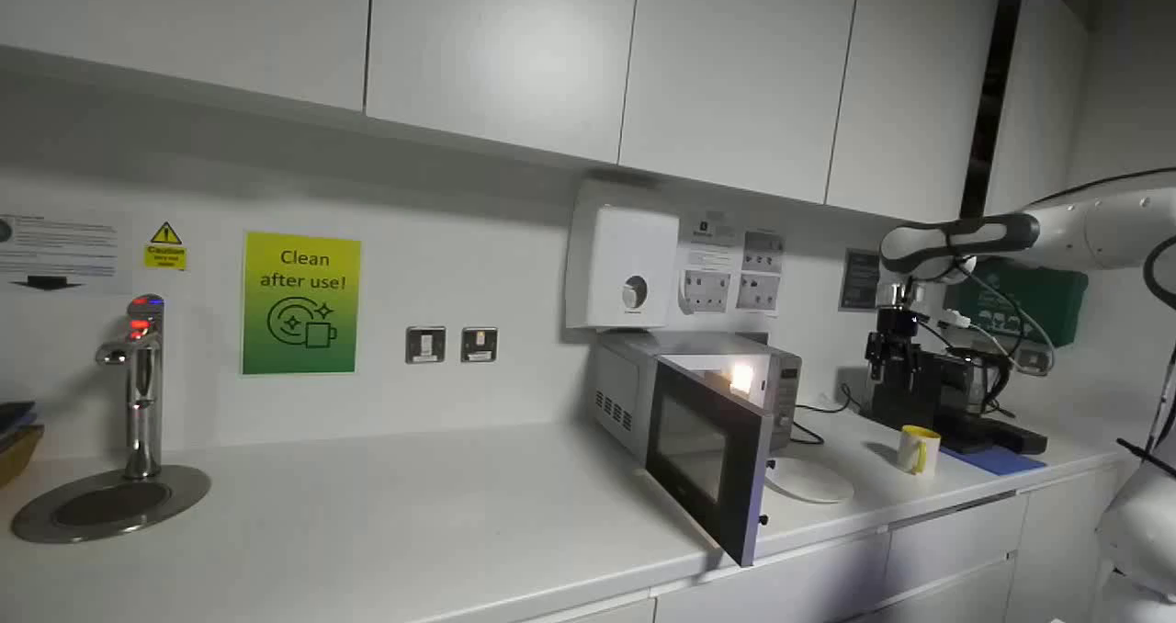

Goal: Move the mug to the microwave

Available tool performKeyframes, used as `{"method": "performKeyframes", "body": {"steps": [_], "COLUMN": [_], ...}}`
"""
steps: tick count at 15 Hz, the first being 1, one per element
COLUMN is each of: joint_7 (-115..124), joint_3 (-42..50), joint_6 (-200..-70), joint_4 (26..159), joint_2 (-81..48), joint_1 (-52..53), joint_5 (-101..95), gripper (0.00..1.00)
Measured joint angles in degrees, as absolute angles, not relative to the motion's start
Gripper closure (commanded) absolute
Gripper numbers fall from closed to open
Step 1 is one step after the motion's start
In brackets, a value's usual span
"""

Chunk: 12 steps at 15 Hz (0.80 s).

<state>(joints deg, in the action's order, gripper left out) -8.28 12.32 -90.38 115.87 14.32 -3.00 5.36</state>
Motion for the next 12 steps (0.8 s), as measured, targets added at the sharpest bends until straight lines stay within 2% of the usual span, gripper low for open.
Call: {"method": "performKeyframes", "body": {"steps": [5, 12], "joint_7": [-5.1, 8.4], "joint_3": [11.5, 9.7], "joint_6": [-91.7, -102.5], "joint_4": [116.7, 124.3], "joint_2": [14.3, 15.9], "joint_1": [-3.7, -6.5], "joint_5": [4.7, 2.8], "gripper": [0.00, 0.00]}}
